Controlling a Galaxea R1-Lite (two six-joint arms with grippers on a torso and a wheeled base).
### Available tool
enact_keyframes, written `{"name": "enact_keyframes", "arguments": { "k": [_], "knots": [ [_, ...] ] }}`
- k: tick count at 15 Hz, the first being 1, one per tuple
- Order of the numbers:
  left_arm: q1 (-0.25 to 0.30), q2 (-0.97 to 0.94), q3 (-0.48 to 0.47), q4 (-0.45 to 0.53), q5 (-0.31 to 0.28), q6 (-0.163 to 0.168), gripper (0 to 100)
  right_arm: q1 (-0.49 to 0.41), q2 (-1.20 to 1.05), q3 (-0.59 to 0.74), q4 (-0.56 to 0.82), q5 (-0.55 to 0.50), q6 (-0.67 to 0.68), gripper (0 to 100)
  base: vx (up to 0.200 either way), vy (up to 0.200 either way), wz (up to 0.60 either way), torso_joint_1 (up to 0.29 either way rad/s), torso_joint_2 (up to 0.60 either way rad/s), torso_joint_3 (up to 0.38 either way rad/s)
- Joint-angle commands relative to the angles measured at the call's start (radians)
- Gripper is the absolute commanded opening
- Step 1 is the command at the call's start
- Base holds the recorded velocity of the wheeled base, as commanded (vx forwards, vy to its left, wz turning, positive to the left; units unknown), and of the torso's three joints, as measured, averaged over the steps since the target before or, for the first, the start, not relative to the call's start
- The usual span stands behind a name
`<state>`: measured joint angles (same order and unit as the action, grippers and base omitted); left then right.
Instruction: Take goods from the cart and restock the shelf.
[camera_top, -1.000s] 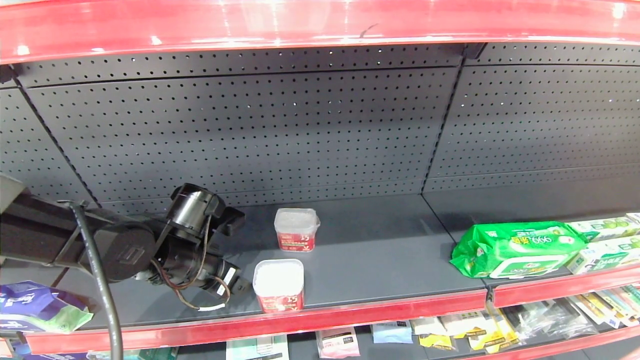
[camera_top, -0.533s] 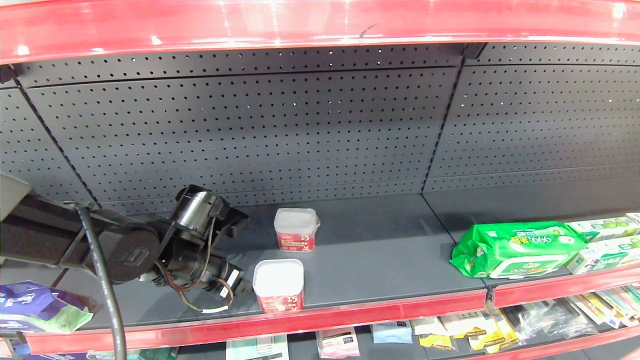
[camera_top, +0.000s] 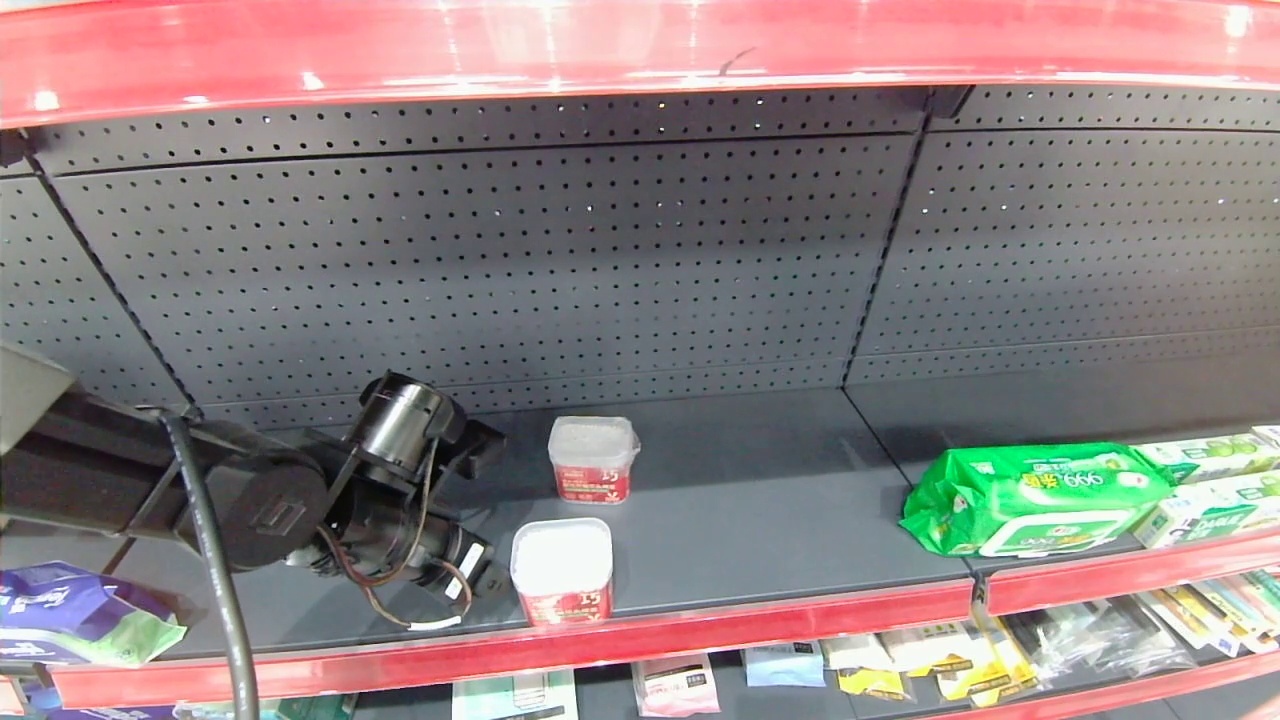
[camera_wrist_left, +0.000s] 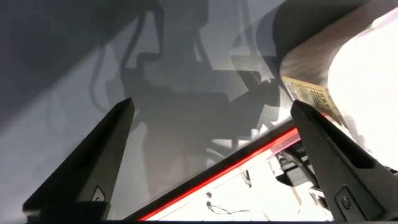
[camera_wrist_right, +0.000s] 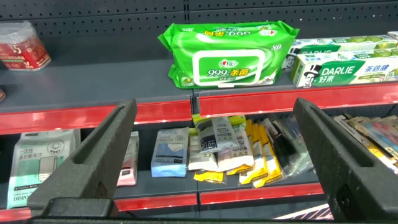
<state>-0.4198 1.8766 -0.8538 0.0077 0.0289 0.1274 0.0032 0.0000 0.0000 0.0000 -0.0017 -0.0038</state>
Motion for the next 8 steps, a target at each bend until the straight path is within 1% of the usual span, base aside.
{"name": "enact_keyframes", "arguments": {
  "k": [1,8],
  "knots": [
    [-0.005,0.001,-0.001,0.0,0.0,0.0,100,0.0,0.0,0.0,-0.002,0.0,-0.001,100,0.0,0.0,0.0,0.0,0.0,0.0],
    [-0.014,0.003,-0.005,0.0,0.0,0.0,100,0.0,0.0,0.0,0.0,0.0,-0.001,100,0.0,0.0,0.0,0.0,0.0,0.0]
  ]
}}
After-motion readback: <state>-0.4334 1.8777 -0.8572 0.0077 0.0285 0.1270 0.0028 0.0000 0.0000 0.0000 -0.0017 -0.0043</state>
